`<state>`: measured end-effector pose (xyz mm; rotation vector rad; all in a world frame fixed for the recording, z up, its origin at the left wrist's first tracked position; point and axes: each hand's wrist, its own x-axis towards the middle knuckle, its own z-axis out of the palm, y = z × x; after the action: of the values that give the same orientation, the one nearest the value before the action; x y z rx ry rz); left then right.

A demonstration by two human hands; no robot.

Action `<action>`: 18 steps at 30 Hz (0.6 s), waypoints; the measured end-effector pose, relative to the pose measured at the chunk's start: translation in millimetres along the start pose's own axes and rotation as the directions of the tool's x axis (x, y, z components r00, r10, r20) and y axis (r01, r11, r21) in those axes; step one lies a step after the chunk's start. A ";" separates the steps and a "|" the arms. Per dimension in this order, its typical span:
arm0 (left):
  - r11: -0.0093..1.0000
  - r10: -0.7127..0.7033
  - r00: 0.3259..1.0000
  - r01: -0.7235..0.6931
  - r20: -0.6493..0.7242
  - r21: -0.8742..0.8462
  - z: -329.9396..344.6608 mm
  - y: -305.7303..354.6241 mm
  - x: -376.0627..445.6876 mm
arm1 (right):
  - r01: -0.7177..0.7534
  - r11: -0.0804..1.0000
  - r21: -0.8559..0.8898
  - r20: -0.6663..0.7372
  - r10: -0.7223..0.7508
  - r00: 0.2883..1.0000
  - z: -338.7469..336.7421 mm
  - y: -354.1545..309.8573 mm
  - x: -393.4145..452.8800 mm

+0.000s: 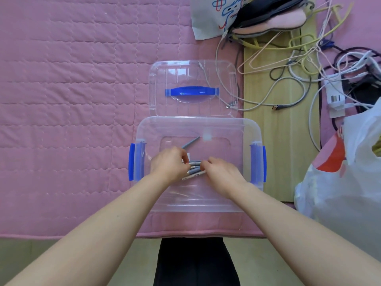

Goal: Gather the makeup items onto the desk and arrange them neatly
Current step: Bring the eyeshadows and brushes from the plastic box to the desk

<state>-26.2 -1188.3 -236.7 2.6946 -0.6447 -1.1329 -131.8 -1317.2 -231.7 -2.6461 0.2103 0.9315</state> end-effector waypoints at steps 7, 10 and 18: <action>0.945 0.154 0.988 -0.145 -0.006 0.293 19.3 5.0 13.8 | 0.014 0.997 -0.071 0.043 -0.011 0.999 5.9 1.9 10.5; 0.922 0.190 0.982 -0.176 -0.006 0.346 22.2 5.3 15.8 | 0.026 0.994 -0.110 0.065 -0.019 0.998 10.6 -1.6 13.0; 0.867 0.270 0.963 -0.235 -0.018 0.439 23.9 -0.1 12.1 | 0.000 0.995 -0.098 0.121 0.012 0.993 15.5 -0.2 14.8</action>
<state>-35.6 -1192.9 -261.4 2.8616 -1.3346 -0.8931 -129.3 -1312.1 -252.3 -2.6660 0.1469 1.1282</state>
